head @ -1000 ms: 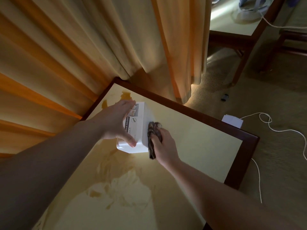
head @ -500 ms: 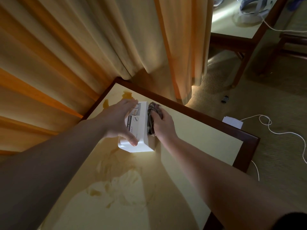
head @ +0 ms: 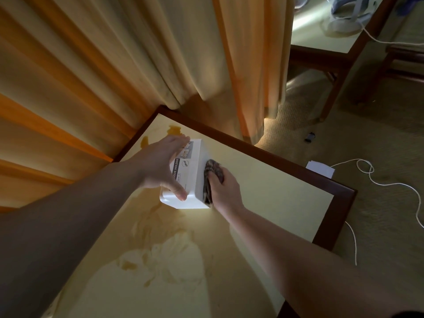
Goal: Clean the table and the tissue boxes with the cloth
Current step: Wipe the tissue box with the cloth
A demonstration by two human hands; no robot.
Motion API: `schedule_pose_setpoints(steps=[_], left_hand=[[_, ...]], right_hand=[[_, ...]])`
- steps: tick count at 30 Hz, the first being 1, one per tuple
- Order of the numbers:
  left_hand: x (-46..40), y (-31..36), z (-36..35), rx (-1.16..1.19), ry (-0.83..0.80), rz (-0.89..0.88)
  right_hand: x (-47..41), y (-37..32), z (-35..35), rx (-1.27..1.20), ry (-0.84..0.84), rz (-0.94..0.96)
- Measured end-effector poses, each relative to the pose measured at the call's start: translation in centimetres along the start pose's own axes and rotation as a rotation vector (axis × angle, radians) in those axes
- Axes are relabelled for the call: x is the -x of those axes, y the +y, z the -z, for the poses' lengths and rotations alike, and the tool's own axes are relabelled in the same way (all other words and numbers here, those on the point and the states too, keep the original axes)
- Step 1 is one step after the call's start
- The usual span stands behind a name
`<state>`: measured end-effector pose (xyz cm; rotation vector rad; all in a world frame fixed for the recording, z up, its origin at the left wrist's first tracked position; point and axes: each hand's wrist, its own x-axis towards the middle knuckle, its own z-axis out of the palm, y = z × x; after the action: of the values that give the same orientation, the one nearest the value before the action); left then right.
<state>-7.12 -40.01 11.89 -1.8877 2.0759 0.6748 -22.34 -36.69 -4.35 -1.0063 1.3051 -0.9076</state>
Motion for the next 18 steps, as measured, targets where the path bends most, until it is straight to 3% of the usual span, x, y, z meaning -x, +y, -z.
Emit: schedule_pose_setpoints(steps=[7, 18], left_hand=[[0.1, 0.1, -0.2, 0.015, 0.018, 0.008], [0.1, -0.1, -0.2, 0.005, 0.014, 0.008]], right_hand=[[-3.5, -3.7, 0.4, -0.065, -0.013, 0.009], [3.4, -1.8, 0.4, -0.013, -0.012, 0.224]])
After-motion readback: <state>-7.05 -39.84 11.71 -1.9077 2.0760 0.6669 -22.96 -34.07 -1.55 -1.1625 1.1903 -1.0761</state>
